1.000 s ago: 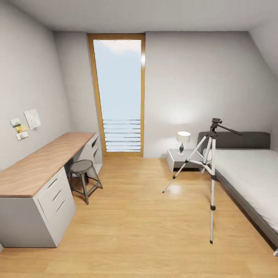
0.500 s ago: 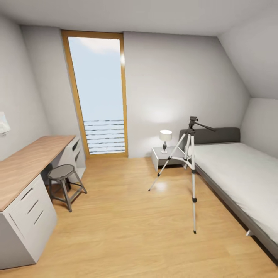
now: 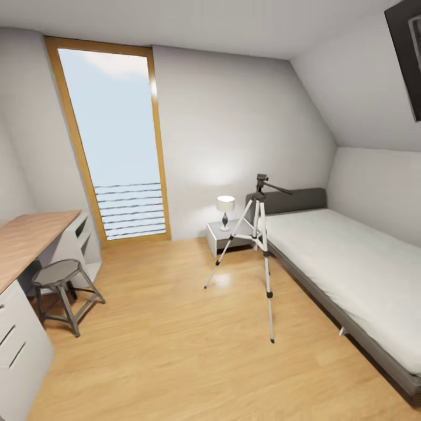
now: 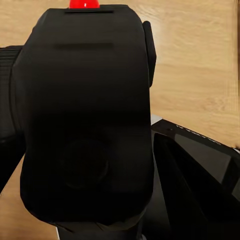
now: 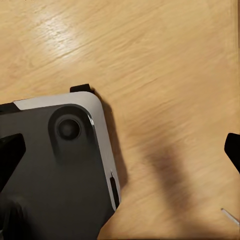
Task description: Attach the digital camera to the camera tripod in the bedroom.
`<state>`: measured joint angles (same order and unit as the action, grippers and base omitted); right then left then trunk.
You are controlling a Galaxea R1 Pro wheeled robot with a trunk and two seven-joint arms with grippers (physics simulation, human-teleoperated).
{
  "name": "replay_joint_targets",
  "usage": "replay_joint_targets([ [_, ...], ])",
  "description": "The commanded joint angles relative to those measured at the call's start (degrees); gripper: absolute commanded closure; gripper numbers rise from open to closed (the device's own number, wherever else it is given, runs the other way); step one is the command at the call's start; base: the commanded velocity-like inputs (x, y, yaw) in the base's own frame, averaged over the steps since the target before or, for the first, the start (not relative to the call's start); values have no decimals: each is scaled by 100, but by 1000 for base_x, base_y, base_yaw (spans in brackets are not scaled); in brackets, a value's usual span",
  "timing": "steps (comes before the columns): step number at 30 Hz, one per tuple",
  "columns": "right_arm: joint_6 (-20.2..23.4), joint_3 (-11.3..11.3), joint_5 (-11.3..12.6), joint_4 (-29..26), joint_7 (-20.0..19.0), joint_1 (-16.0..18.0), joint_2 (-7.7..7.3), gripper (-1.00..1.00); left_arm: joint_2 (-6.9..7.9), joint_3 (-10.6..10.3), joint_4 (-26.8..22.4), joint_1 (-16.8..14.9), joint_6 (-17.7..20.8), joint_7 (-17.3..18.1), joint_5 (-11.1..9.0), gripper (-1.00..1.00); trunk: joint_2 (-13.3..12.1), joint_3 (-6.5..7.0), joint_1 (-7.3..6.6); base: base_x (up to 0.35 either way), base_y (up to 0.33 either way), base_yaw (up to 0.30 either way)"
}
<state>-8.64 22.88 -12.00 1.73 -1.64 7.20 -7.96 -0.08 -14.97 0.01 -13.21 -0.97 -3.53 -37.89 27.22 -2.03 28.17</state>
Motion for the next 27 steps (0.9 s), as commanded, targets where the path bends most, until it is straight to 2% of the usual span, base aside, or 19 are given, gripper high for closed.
replay_joint_targets([
  [1,-32,50,-48,17,-12,9,-4,-100,-1,-50,-1,-2,-8,-25,-25,100,11,-12,3,0,0,-300],
  [27,-32,41,-60,15,-12,9,1,-100,-1,-50,-1,-1,-8,-18,-25,100,11,-12,3,0,0,-300],
])
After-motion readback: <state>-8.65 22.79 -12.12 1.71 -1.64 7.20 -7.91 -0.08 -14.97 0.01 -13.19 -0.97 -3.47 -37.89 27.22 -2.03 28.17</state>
